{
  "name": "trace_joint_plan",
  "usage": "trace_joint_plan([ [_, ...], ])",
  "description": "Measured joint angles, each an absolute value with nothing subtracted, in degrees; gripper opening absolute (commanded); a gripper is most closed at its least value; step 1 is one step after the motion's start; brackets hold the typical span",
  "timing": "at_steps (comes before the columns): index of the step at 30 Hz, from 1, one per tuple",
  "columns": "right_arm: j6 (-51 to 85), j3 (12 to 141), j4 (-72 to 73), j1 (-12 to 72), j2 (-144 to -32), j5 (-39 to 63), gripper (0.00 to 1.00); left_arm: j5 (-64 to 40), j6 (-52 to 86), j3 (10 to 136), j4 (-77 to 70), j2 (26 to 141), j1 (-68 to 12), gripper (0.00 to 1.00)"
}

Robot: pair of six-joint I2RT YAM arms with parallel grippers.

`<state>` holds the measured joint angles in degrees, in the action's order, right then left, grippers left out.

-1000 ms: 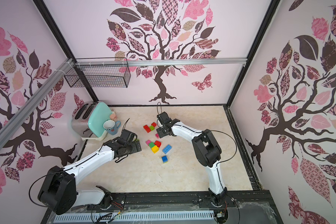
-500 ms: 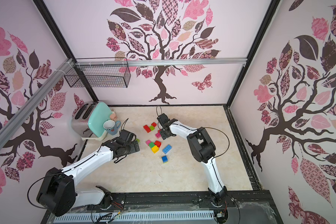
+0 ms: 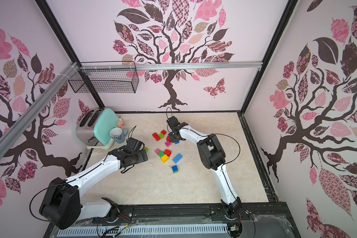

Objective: Assemble the number 4 with lego
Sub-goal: Pick up the lego brick from the center of the board.

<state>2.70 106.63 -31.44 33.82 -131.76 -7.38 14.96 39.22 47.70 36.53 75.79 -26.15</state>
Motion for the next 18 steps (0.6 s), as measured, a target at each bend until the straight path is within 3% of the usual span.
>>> trace_joint_plan([
  [5,3.5,106.6,-31.6,33.7,-131.8,-7.0,0.51,15.0,39.2,47.7,36.6,75.8,-26.1,0.98],
  [18,4.1,105.3,-31.9,33.7,-131.9,-7.1,0.5,15.0,39.2,47.7,36.6,75.8,-25.8,0.97],
])
